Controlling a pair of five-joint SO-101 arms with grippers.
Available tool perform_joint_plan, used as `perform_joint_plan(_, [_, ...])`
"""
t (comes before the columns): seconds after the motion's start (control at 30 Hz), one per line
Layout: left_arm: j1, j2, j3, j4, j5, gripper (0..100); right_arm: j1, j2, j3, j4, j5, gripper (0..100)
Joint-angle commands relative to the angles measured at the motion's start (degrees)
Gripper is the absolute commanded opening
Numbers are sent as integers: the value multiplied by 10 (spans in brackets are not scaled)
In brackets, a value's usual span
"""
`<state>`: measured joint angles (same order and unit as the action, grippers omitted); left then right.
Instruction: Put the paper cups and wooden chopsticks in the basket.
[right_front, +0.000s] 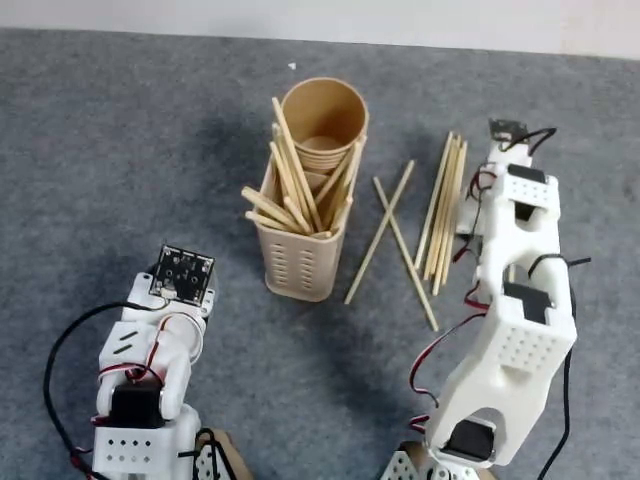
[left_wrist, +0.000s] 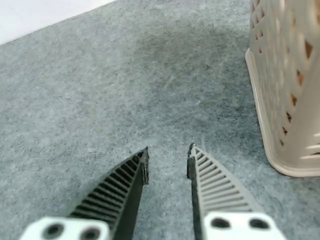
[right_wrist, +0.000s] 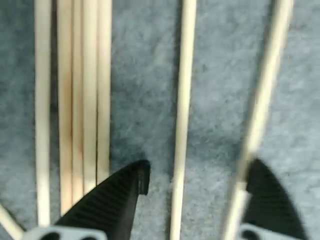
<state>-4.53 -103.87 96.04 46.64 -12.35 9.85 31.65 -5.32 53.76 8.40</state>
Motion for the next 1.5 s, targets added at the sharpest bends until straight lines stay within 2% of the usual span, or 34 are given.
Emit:
perform_joint_plan(0.0, [9,-1,10,-10,-6,160,26,6,-19,-8,-3,13])
perform_joint_plan(0.2, [9,-1,10,-10,-6,160,23,-2,-29,36,-4,5])
perform_joint_plan(0.33, [9,-1,10,-10,-6,160,15,-64,-69,85,-9,5])
perform_joint_plan(0.53, [9,-1,10,-10,-6,160,3,-282,-68,93,-76,5])
perform_joint_plan(0.67, [9,-1,10,-10,-6,160,-33,-452,0,79,-106,5])
perform_joint_plan(0.8, [9,-1,10,-10,-6,160,-104,-614,99,-16,-142,5])
perform_joint_plan(0.93, [9,-1,10,-10,-6,160,-199,-722,218,-183,-145,9])
perform_joint_plan(1.07, [9,-1,10,-10,-6,160,-289,-772,315,-335,-86,24])
perform_joint_plan(1.2, [9,-1,10,-10,-6,160,-343,-817,381,-425,-84,23])
perform_joint_plan(1.37, [9,-1,10,-10,-6,160,-400,-874,496,-636,-84,4])
perform_joint_plan(1.47, [9,-1,10,-10,-6,159,-428,-887,568,-695,-84,5])
